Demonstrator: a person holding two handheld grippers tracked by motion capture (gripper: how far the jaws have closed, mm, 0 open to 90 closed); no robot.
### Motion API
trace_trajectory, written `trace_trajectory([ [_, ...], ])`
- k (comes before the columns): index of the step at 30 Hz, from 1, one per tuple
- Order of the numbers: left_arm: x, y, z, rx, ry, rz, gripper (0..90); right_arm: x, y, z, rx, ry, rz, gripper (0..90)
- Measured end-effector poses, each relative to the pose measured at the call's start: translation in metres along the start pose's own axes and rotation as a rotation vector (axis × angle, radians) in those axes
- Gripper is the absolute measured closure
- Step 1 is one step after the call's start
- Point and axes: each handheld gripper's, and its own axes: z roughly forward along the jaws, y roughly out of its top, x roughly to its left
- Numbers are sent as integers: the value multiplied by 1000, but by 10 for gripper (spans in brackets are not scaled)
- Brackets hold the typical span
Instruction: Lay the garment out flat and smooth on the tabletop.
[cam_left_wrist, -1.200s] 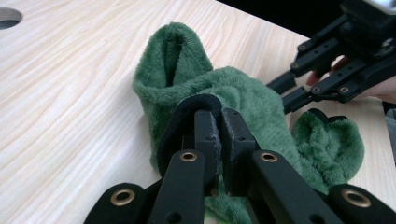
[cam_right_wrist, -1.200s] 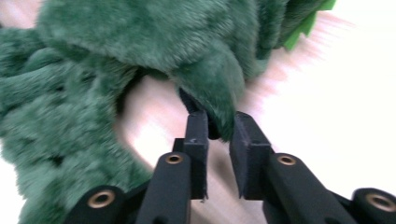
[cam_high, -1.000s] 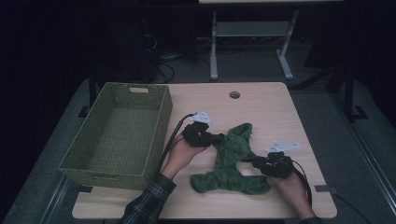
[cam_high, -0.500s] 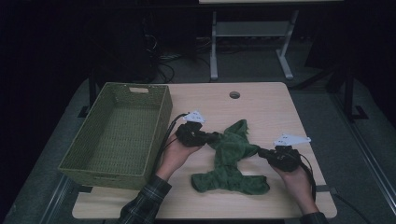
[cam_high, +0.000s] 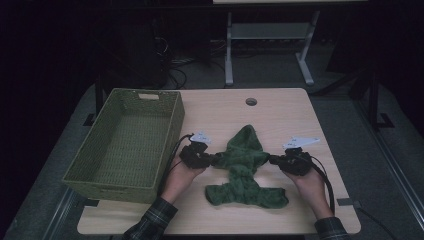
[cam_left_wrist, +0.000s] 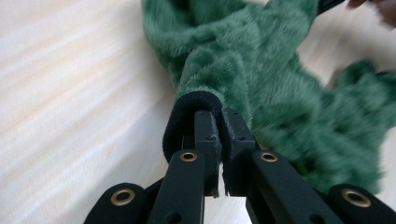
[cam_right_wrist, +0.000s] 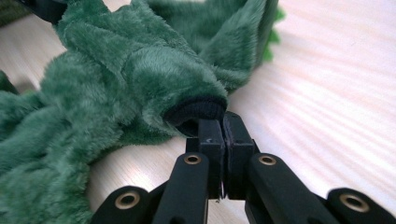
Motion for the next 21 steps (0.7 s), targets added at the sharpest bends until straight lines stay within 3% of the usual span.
trace_trajectory([
  [5,6,-9,17,66,19,4,859,0,-3,14,56,10,8,881],
  [10,6,-10,22,67,37,15,833,-1,-8,23,89,10,6,880],
  [12,5,-10,21,55,31,0,760,-1,-9,25,94,12,1,874],
  [14,5,-7,14,51,36,7,658,-1,-8,22,89,12,-1,842],
  [17,4,-1,3,5,34,-7,548,0,-4,11,61,-3,2,733],
  [19,4,4,-2,-31,28,-17,516,-2,0,1,33,-16,15,713],
  [21,5,11,-4,-33,38,-6,501,-6,4,-6,-8,-19,14,698],
])
